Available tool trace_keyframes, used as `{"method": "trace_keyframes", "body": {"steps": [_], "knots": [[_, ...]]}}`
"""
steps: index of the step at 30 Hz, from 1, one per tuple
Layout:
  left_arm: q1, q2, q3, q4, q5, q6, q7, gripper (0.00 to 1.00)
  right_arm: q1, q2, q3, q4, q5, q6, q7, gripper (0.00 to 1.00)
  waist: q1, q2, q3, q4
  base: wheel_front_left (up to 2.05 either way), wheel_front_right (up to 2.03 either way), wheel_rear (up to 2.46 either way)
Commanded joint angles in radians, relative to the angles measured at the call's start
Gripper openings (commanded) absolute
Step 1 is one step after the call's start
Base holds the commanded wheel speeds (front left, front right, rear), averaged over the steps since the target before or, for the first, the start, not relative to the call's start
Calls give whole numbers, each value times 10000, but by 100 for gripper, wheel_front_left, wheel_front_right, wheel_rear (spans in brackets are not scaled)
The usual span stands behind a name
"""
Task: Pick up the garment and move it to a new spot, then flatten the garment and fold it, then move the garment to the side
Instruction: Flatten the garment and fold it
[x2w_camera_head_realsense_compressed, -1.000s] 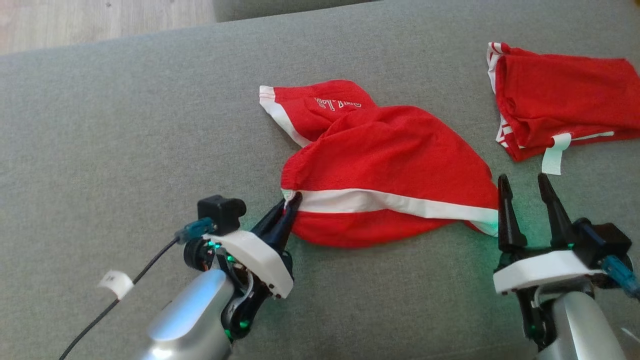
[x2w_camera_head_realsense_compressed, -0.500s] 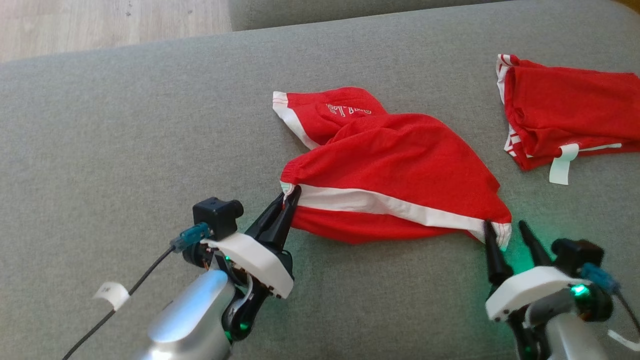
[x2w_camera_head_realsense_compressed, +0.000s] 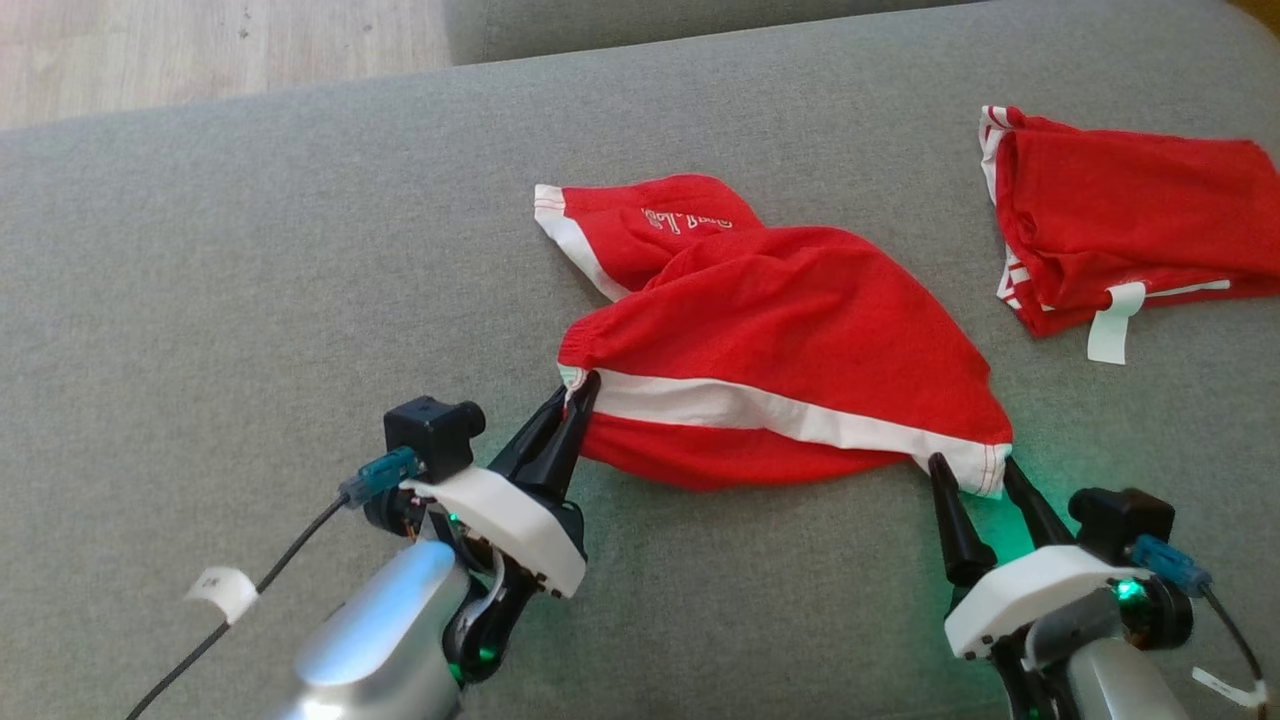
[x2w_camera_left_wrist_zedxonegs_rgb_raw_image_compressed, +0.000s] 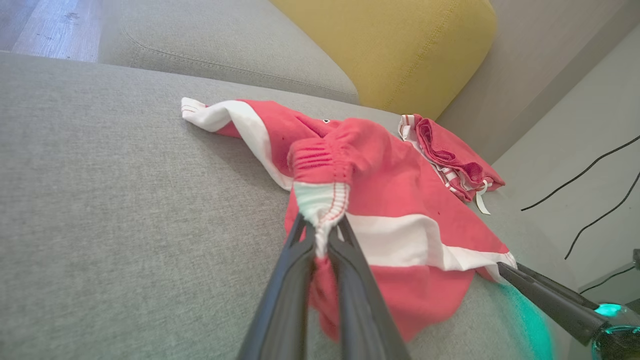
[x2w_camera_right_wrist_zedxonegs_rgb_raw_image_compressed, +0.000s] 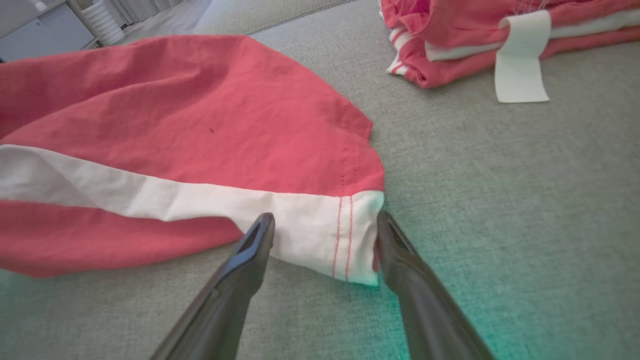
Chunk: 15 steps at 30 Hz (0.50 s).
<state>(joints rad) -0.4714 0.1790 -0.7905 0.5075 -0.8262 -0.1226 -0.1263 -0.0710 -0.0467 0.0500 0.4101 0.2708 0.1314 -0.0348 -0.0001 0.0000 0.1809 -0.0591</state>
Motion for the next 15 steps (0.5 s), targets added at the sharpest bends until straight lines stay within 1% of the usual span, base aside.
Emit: {"method": "trace_keyframes", "body": {"steps": [1, 13, 14, 15], "knots": [[-386, 200, 249, -233, 65, 62, -133, 0, -156, -35, 287, -368, 37, -7, -117, 100, 1, 0, 8, 3, 0, 0, 0], [-457, 194, 194, -102, 23, 64, -164, 0, -108, -35, 372, -568, -8, -7, -79, 100, 1, 0, -47, 44, 0, 0, 0], [-457, 195, 190, -95, 18, 63, -170, 0, -113, -35, 380, -592, -16, -7, -102, 97, 1, 0, -56, 43, 0, 0, 0], [-450, 201, 186, -88, 12, 63, -178, 0, -119, -35, 374, -619, -23, -7, -142, 49, 1, 0, -68, 41, 0, 0, 0]]}}
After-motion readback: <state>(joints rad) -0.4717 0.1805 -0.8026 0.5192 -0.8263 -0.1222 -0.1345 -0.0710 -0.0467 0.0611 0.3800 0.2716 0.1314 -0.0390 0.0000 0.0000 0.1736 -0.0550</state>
